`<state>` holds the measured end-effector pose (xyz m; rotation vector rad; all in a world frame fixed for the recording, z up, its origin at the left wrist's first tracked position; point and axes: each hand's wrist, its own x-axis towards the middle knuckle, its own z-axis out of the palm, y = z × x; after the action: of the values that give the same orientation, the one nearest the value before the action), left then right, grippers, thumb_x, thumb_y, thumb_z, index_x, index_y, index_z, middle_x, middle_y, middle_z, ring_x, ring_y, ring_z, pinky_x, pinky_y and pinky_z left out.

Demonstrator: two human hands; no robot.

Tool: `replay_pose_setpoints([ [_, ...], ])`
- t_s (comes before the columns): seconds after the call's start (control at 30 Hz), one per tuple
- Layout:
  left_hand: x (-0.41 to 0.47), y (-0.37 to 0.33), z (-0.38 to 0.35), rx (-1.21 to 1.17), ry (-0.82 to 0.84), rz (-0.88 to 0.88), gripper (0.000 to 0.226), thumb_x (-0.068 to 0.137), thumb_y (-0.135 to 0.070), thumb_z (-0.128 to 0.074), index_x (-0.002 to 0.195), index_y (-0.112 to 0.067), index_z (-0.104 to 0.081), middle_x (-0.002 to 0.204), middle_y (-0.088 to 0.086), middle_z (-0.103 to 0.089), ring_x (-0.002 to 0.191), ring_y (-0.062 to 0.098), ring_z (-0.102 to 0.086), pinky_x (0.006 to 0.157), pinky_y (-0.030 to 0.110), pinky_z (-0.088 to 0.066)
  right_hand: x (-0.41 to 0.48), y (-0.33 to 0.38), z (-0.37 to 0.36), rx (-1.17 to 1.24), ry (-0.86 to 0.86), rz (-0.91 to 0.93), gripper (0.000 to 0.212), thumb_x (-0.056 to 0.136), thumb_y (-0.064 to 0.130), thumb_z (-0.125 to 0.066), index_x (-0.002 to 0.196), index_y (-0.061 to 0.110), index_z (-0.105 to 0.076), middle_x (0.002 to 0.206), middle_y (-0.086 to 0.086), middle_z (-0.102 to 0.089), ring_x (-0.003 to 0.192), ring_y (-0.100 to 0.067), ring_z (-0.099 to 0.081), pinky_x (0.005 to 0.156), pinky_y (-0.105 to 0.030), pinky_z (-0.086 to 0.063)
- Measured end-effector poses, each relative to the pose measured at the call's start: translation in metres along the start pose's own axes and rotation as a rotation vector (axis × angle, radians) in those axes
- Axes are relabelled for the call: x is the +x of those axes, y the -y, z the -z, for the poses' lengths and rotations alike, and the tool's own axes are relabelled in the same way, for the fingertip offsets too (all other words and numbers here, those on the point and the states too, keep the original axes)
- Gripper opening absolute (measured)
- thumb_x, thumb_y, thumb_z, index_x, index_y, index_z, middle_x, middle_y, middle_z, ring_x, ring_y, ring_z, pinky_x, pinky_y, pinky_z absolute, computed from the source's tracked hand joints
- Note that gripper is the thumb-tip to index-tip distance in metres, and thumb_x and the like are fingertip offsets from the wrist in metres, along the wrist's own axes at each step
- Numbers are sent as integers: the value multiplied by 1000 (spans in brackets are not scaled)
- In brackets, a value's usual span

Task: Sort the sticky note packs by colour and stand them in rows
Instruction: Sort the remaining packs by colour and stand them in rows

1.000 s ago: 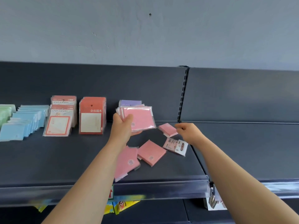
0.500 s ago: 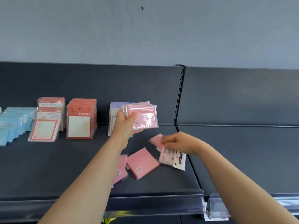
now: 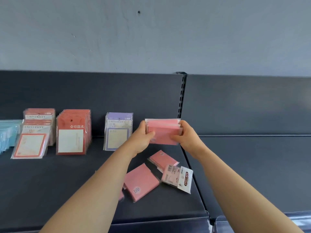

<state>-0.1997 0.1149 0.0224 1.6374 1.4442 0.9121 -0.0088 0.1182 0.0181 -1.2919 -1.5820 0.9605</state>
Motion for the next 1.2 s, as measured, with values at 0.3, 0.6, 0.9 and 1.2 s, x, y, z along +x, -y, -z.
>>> replay_pose_setpoints([
  [0.3,13,22,-22,243,4,178,47,100,-18,-45,140,-13,-22,133,8,-50,109,23,-49,89,34,-39,13,-36,-12,-186,43,-174,44,92,5,-48,133,20,-40,115,5,-57,106,-15,-54,85,-27,-43],
  [0.6,28,25,-20,327,-211,85,30,99,-10,-40,127,-13,-30,120,8,-51,102,24,-51,82,37,-42,33,-34,-23,-215,-112,11,27,92,2,-52,115,15,-58,104,3,-65,96,-15,-60,83,-30,-51],
  [0.9,39,26,-24,389,-166,192,46,97,-11,-51,138,-4,-31,136,13,-44,123,29,-46,97,37,-39,39,-44,-27,-305,-76,-25,28,90,12,-63,117,18,-61,111,3,-66,101,-14,-59,85,-25,-44],
  [1.2,39,27,-24,290,-235,183,36,100,-24,-50,129,-6,-38,130,11,-51,117,26,-52,82,31,-39,39,-47,-25,-268,-81,-26,45,84,20,-72,126,20,-56,114,7,-64,100,-9,-59,87,-23,-47],
])
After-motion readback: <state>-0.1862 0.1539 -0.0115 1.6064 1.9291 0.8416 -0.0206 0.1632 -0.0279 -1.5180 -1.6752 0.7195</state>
